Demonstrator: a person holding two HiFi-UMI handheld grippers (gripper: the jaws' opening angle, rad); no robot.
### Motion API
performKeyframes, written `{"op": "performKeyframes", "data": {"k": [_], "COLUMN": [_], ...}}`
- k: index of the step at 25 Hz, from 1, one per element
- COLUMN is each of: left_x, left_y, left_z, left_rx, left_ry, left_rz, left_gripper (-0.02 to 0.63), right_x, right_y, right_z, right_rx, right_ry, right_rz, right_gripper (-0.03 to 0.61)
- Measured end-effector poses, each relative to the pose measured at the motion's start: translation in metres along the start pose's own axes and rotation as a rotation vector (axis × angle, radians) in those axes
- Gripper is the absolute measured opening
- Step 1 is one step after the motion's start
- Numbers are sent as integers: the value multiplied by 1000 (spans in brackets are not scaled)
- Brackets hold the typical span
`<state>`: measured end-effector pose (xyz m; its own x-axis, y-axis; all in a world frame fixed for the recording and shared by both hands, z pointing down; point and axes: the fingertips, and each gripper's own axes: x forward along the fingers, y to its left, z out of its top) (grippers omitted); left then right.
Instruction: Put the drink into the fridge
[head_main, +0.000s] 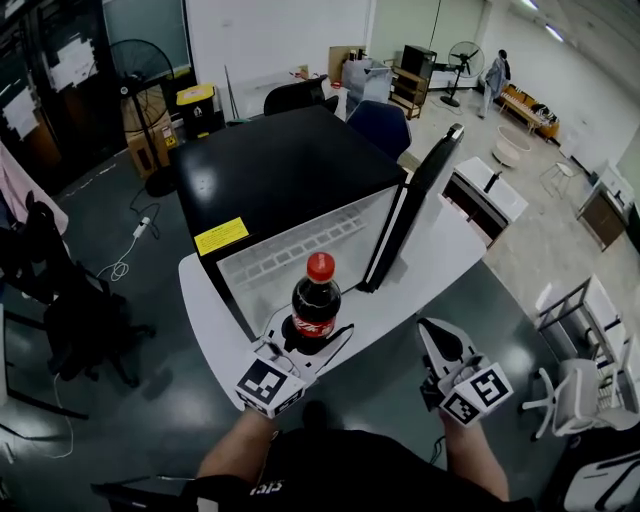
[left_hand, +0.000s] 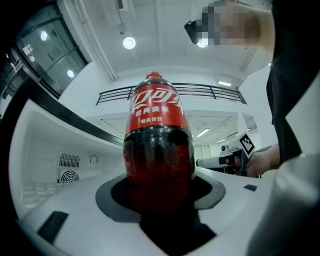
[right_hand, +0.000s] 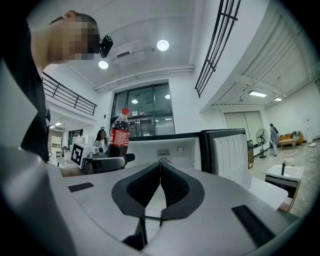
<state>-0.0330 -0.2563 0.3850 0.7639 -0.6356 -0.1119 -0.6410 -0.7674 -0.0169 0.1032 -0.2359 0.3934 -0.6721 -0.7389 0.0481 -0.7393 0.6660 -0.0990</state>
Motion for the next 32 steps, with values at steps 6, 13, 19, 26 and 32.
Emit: {"op": "performKeyframes", "data": {"k": [6, 13, 19, 26, 32], "left_x": [7, 36, 75, 100, 91], "left_y": [20, 23, 8, -11, -6], "left_z": [-10, -11, -13, -15, -19], "left_rx": [12, 45, 10, 25, 27], "left_ry": [35, 40, 33, 49, 64], "left_rz": [42, 170, 327, 480, 539], "left_gripper": [273, 273, 273, 272, 273], "right_x": [40, 58, 47, 32, 45], "right_y": [-9, -44, -98, -135, -123], "right_z": [3, 1, 2, -6, -8], "right_rx": [5, 17, 24, 35, 36], "right_ry": [-6, -1, 30, 81, 85], "right_rz": [93, 246, 384, 525, 599], "right_gripper": [17, 17, 17, 17, 17]}}
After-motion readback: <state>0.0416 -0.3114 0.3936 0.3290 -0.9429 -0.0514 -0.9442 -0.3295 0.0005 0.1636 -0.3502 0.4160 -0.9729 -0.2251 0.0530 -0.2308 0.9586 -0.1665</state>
